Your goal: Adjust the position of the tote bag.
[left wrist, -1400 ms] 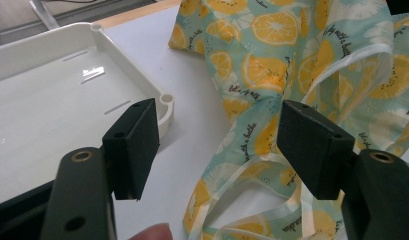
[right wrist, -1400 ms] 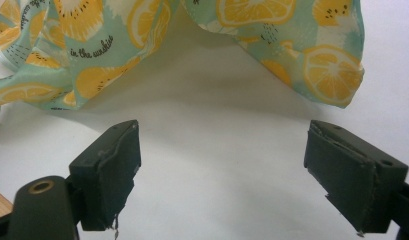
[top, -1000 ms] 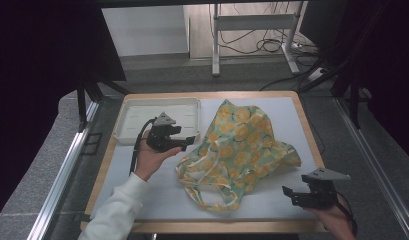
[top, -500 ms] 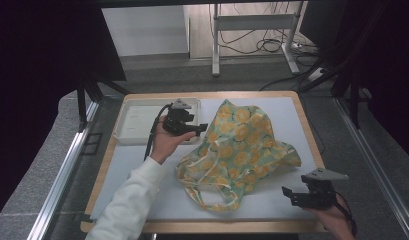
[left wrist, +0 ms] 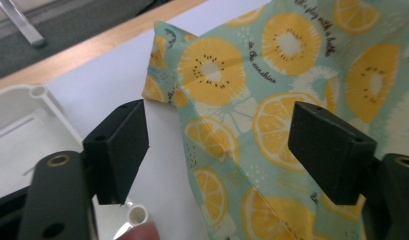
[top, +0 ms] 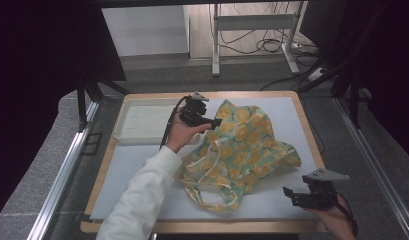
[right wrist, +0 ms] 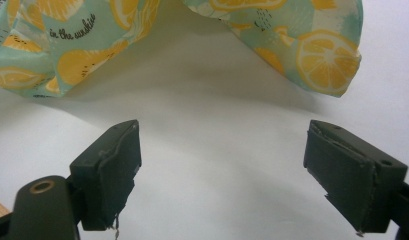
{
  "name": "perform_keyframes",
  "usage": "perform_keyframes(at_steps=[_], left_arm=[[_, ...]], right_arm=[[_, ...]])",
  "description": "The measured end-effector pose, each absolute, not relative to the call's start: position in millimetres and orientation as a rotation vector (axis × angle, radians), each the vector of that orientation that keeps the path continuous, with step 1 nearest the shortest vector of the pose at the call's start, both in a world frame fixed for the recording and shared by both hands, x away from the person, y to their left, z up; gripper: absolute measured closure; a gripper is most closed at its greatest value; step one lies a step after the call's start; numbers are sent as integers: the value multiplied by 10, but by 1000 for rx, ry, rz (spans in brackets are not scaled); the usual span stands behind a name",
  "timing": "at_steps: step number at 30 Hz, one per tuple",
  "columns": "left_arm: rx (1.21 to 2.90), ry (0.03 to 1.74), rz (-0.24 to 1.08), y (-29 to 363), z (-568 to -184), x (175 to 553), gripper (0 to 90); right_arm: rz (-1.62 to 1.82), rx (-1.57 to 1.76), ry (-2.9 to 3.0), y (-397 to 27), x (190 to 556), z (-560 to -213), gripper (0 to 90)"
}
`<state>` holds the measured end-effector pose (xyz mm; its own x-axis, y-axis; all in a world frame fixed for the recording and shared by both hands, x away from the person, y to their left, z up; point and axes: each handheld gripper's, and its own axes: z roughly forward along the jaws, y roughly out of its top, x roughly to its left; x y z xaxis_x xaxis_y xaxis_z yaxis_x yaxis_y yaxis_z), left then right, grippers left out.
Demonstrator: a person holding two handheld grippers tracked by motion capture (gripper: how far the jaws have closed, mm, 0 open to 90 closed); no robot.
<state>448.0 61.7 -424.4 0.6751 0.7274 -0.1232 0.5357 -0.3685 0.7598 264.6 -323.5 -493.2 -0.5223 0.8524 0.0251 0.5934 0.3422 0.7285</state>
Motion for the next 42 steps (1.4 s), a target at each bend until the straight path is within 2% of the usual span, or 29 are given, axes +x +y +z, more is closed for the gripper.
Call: perform_keyframes(at_steps=[5,7,10,13,15,18,20,24,27,30,42], left_arm=[[2086,993,280,577,-4361,4542,152],[2116,986,229,538,-4483,4580,137],[2134,1000,191,486,-4592,4631,136],[2156,1015,163,444,-4686,4678,174],[2175,1024,163,400,-4754,4702,227],[2193,1032,199,354,-4805,4714,357],[2199,1063,239,288,-4853,4732,481],[2189,1049,217,257,-4870,4749,720],[2173,1034,205,268,-4861,4743,837],[2158,1024,202,325,-4827,4733,875],[2073,983,189,567,-4642,4633,898]], right_arm=[[989,1276,2248,-3241,2643,-4931,155],[987,1275,2249,-3243,2645,-4936,155],[981,1275,2256,-3232,2651,-4947,155],[977,1270,2258,-3221,2648,-4947,155],[976,1271,2256,-3224,2649,-4947,155],[974,1274,2255,-3231,2653,-4952,155],[971,1275,2257,-3234,2654,-4959,156],[968,1270,2257,-3232,2652,-4956,156],[963,1268,2256,-3235,2652,-4958,156],[962,1271,2255,-3241,2653,-4961,156],[942,1265,2259,-3236,2654,-4954,166]])
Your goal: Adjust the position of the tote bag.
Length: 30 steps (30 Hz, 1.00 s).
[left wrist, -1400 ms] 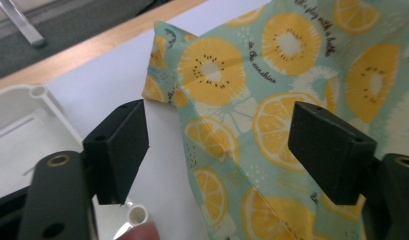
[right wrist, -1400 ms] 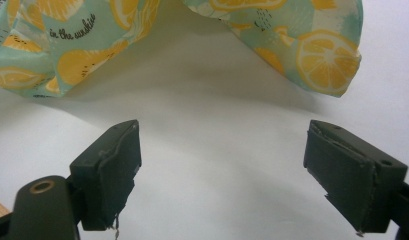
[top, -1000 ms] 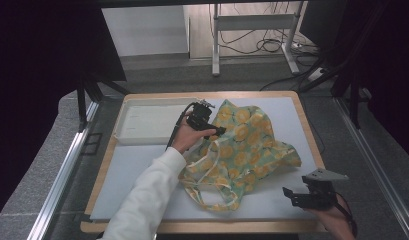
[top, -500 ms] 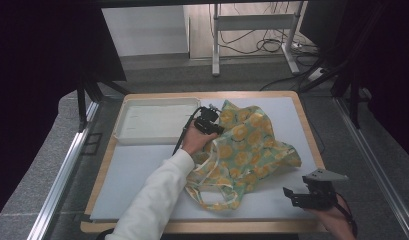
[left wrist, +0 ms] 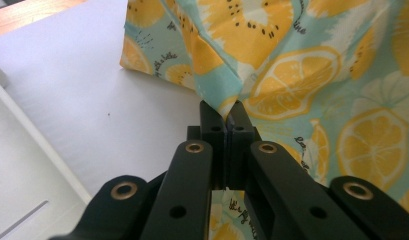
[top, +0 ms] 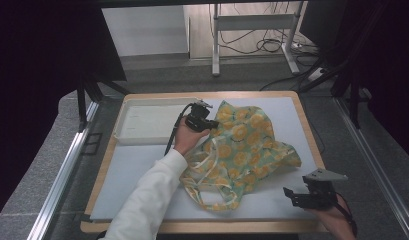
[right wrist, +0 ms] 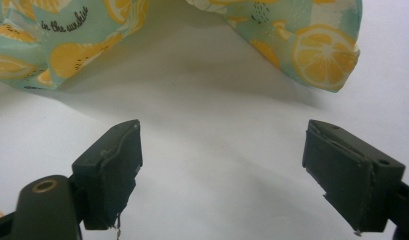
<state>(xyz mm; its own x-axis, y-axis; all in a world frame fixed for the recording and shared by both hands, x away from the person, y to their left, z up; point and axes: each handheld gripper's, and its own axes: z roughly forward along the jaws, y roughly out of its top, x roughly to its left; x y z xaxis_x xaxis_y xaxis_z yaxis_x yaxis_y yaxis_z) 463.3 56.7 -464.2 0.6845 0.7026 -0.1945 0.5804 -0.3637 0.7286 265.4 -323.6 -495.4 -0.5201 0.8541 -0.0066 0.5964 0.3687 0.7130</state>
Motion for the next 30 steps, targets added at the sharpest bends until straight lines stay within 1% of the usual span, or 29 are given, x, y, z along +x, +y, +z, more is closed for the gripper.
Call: perform_keyframes(at_steps=[5,10,11,12,16,19,21,23,30], left_arm=[[2072,966,179,596,-4630,4611,899],[2073,948,156,606,-4622,4607,899],[2073,948,156,606,-4622,4607,900],[2067,948,147,606,-4627,4608,900],[2059,954,129,622,-4635,4619,900],[2061,957,123,642,-4634,4627,900],[2063,955,123,651,-4636,4630,900],[2062,955,118,658,-4637,4632,900],[2060,945,119,656,-4612,4603,900]], right_arm=[[924,1275,2249,-3252,2657,-4945,193],[916,1289,2232,-3289,2665,-4918,251],[916,1289,2232,-3289,2665,-4918,251],[903,1294,2225,-3308,2683,-4896,273],[874,1290,2213,-3324,2763,-4824,295],[843,1280,2210,-3318,2854,-4772,295],[809,1285,2200,-3313,2924,-4750,271],[793,1288,2196,-3314,2985,-4730,269],[773,1271,2255,-3277,3196,-4694,304]])
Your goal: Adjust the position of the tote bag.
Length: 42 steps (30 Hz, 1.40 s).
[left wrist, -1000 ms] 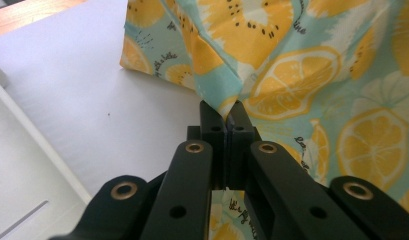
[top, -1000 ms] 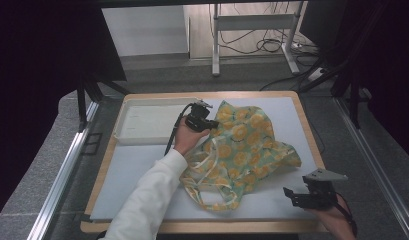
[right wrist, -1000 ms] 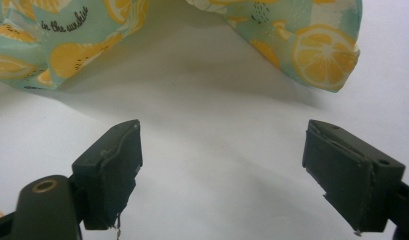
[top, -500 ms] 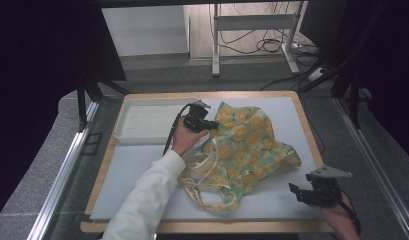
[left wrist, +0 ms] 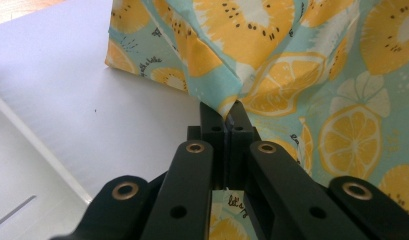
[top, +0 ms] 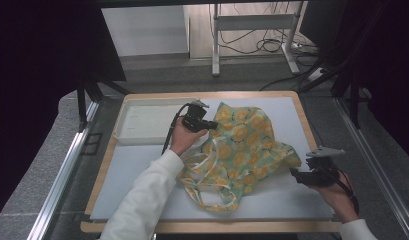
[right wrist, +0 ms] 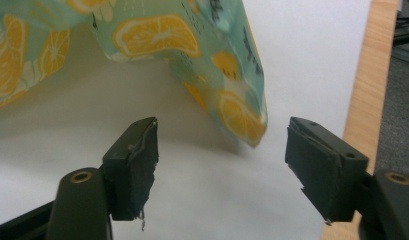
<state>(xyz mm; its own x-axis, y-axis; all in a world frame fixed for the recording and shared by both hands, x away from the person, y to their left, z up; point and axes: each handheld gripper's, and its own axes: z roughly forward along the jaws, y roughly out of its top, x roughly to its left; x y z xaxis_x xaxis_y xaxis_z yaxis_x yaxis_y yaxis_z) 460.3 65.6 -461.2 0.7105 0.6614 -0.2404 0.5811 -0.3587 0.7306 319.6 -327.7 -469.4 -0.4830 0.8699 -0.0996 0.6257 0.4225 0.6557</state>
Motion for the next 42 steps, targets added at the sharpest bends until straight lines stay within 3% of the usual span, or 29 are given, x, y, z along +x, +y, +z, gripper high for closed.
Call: perform_keyframes(at_steps=[14,26,30,31,32,33,34,37,42], left_arm=[[2060,946,104,690,-4596,4596,900],[2068,946,100,683,-4614,4606,900],[2064,947,99,690,-4613,4604,900],[2064,946,96,695,-4610,4602,900],[2064,946,96,695,-4610,4602,900],[2065,946,86,702,-4606,4597,900],[2065,946,86,702,-4606,4597,900],[2059,935,77,712,-4604,4570,900],[2043,928,56,749,-4598,4515,900]], right_arm=[[614,1291,2298,-3171,3654,-4739,341],[668,1319,2301,-3291,3624,-4726,324],[675,1302,2314,-3239,3685,-4764,418],[670,1290,2327,-3209,3728,-4783,604],[670,1290,2327,-3209,3728,-4783,604],[671,1292,2346,-3192,3770,-4799,770],[681,1291,2359,-3189,3785,-4800,811],[691,1275,2379,-3183,3811,-4793,877],[705,1280,2376,-3192,3833,-4773,885]])
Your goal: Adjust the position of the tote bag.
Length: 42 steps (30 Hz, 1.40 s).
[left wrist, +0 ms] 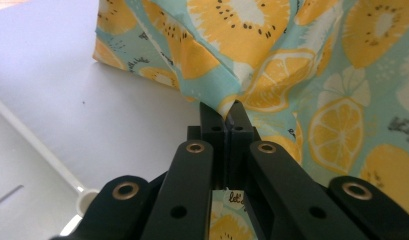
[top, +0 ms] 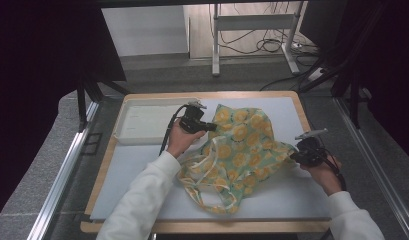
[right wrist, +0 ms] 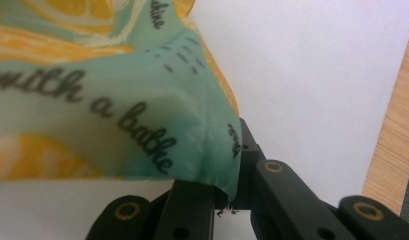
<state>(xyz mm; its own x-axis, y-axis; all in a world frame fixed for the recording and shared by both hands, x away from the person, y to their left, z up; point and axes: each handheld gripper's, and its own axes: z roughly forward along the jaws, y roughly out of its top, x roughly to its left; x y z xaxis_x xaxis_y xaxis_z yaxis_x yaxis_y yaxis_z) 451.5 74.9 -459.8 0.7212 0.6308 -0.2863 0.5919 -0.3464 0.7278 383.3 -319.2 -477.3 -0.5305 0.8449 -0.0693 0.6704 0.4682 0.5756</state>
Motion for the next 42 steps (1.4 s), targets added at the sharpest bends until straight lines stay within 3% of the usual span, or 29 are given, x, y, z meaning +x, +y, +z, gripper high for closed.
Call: perform_keyframes(at_steps=[17,42], left_arm=[[1995,889,-12,982,-4496,4261,900],[2011,816,-65,1005,-4443,3851,900]], right_arm=[[751,1311,2340,-3236,4046,-4607,887],[779,1366,2341,-3250,4593,-4531,887]])
